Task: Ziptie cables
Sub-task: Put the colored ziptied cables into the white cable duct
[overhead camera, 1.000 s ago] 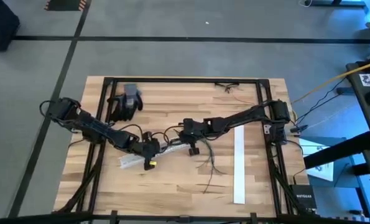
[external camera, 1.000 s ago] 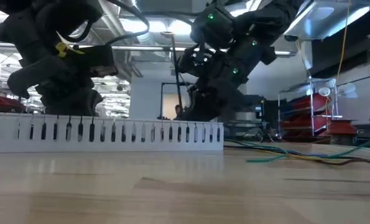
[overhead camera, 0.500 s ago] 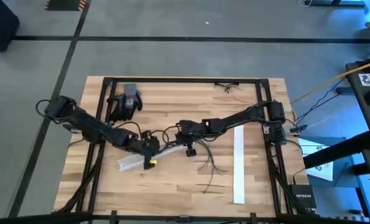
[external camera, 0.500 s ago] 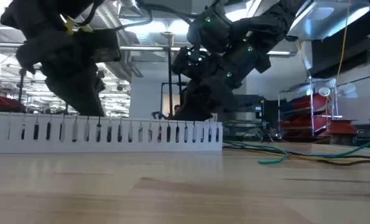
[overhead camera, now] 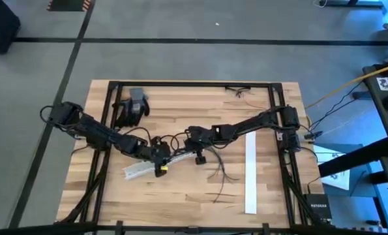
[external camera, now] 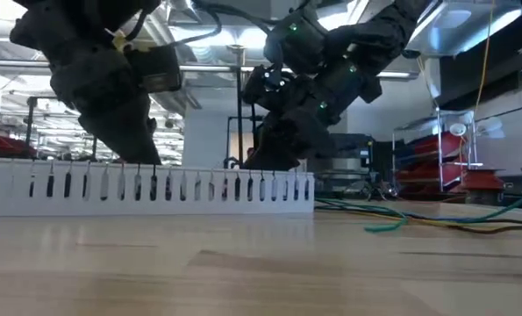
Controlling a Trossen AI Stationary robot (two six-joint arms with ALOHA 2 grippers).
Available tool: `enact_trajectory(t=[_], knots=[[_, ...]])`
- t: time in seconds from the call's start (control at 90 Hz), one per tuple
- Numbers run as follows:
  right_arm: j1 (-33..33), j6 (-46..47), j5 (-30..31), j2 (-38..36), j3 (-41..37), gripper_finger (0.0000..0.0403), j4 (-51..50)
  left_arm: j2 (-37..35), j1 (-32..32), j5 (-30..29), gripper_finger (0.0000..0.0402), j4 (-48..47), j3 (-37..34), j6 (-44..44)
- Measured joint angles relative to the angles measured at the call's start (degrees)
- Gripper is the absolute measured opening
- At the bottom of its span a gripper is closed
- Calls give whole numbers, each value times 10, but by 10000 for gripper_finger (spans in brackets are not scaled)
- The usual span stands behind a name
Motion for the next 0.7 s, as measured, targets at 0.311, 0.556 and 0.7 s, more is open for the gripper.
enact_trajectory(t=[0.311, 0.556, 0.7], knots=[[0, 0, 3, 0, 0, 3, 0, 0, 7, 2, 97, -4, 0, 0], [0, 0, 3, 0, 0, 3, -5, -4, 20, 4, 90, -18, 7, -15], [0, 0, 3, 0, 0, 3, -4, -5, 30, 14, 101, -39, 8, -23]])
